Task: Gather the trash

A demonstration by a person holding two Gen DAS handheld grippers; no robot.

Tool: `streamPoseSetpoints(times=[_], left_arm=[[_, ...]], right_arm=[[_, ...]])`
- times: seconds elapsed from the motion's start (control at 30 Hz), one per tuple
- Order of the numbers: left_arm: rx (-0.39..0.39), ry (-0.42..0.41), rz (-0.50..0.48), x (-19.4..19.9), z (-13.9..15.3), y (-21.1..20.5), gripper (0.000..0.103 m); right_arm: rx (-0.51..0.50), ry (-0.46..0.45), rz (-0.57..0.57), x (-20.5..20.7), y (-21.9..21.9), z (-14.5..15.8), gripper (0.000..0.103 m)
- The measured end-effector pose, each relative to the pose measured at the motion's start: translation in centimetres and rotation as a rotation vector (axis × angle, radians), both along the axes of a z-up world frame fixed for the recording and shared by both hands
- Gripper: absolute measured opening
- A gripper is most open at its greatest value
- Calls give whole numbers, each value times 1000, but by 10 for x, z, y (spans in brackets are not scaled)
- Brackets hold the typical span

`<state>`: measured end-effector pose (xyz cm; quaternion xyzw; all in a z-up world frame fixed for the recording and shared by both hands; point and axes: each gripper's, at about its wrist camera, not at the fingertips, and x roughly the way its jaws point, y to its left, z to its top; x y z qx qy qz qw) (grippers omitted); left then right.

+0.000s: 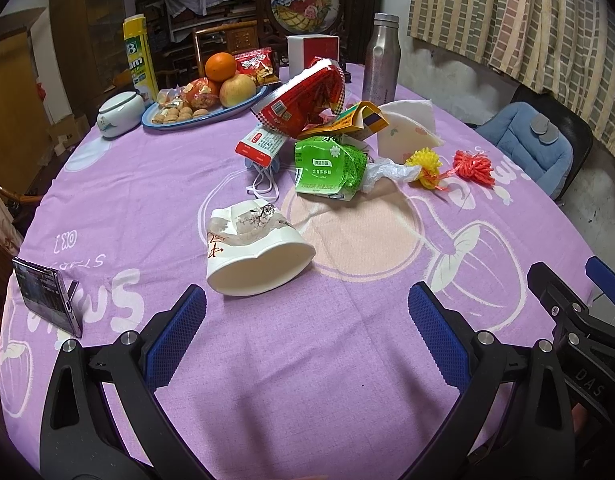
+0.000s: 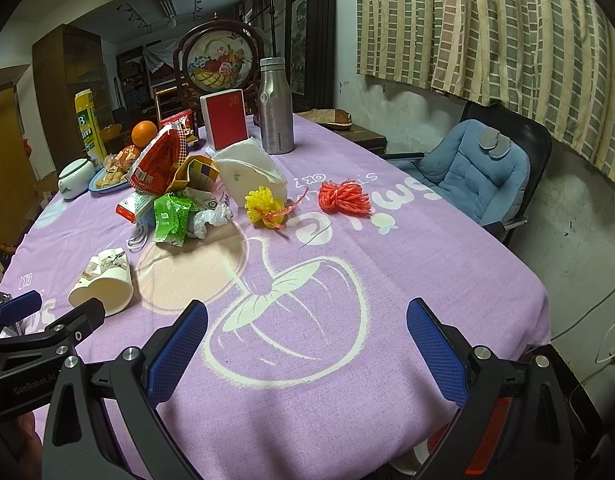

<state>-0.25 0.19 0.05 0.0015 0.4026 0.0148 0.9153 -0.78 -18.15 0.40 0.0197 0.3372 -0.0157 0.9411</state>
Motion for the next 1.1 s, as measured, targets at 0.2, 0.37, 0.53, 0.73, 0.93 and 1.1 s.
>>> streamPoseSetpoints(times=[0.2, 0.37, 0.53, 0.73, 0.93, 1.1], left_arm=[[-2, 1, 0, 0, 0, 0, 97], [-2, -1, 0, 0, -1, 1, 97], [1, 1, 0, 1, -2, 3, 97], [4, 6, -3, 1, -4, 4, 97], [0, 22, -31, 5, -7, 3, 97], [47, 38, -53, 11, -12, 10, 97]], right_arm=[[1, 0, 2, 0, 0, 0, 97], [2, 1, 0, 0, 0, 0, 97], [3, 4, -1, 1, 0, -4, 97], [5, 7, 0, 1, 0, -5, 97], [10, 9, -1, 2, 0, -7, 97], [32, 15, -9, 4, -6, -14, 97]])
